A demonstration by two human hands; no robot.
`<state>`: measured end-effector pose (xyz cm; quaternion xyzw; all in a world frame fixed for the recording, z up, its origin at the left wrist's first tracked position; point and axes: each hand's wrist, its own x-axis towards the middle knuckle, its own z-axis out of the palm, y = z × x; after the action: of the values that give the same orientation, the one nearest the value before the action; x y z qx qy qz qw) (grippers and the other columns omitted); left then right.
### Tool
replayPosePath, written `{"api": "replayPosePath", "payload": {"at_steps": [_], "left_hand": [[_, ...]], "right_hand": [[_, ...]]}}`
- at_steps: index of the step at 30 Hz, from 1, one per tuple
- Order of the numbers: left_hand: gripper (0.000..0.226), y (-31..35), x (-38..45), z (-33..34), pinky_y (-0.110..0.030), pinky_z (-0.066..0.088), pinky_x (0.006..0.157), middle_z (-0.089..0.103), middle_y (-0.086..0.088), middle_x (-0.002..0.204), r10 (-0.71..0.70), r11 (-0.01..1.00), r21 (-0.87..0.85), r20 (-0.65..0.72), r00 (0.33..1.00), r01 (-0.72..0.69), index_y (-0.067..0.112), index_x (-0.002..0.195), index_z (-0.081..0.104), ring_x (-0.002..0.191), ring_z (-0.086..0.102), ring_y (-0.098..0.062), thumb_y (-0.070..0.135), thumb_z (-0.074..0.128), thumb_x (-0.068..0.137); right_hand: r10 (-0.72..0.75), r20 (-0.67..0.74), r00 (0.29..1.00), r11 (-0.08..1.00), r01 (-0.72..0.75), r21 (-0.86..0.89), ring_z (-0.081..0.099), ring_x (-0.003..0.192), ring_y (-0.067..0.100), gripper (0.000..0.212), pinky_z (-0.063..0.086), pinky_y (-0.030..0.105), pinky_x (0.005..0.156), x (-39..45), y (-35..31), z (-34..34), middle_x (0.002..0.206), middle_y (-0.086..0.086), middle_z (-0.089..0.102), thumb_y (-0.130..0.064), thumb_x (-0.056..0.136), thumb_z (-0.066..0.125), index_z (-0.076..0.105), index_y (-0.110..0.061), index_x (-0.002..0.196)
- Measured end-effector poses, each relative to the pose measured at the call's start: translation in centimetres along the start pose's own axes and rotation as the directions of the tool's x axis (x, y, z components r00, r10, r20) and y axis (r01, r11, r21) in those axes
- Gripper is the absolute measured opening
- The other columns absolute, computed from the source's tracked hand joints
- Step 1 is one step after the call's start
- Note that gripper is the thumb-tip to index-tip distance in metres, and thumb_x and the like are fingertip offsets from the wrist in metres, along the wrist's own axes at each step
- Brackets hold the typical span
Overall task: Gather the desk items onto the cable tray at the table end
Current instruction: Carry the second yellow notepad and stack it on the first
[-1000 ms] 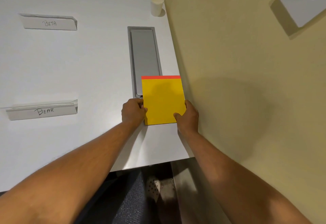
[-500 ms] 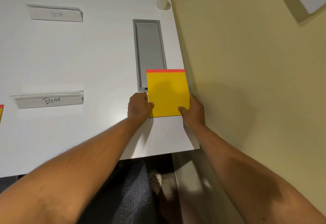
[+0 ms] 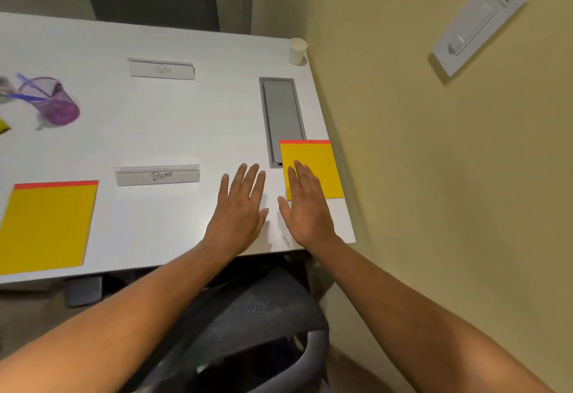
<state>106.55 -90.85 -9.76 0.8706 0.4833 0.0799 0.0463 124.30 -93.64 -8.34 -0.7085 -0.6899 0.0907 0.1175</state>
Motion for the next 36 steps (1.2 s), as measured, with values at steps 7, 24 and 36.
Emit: {"api": "replayPosePath", "payload": {"at_steps": [7,24,36], "left_hand": [[0.078,-3.2,-7.7,-5.9,-0.066,0.018,0.127,0.014,-0.020,0.176,-0.039,0.995,0.087,-0.118,0.992,0.049,0.002,0.167,0.019,0.163,0.009,-0.040,0.041,0.051,0.108],[0.080,-5.7,-24.1,-14.3,-0.068,0.014,0.127,0.011,-0.019,0.176,-0.384,0.870,0.166,-0.363,0.849,0.464,0.002,0.167,0.013,0.164,0.007,-0.040,0.044,0.048,0.108],[0.086,-8.8,-40.2,-17.6,-0.070,0.011,0.127,0.011,-0.020,0.176,-0.599,0.696,0.156,-0.411,0.687,0.701,0.000,0.166,0.016,0.164,0.004,-0.037,0.051,0.049,0.106]], "right_hand": [[-0.134,-0.101,0.986,0.989,0.127,-0.075,0.001,0.164,0.028,0.069,0.007,0.051,0.133,-3.9,-8.1,-2.7,0.176,0.011,0.007,-0.038,0.111,0.044,0.018,-0.008,0.167],[-0.460,-0.139,0.877,0.887,0.461,-0.022,-0.006,0.164,0.025,0.073,0.002,0.050,0.133,-9.7,-19.6,-5.3,0.177,0.007,-0.002,-0.047,0.111,0.036,0.009,-0.010,0.168],[-0.679,-0.096,0.728,0.727,0.685,0.050,-0.004,0.164,0.027,0.076,0.003,0.052,0.132,-16.9,-33.1,-3.3,0.177,0.008,0.001,-0.053,0.110,0.035,0.009,-0.011,0.168]]}}
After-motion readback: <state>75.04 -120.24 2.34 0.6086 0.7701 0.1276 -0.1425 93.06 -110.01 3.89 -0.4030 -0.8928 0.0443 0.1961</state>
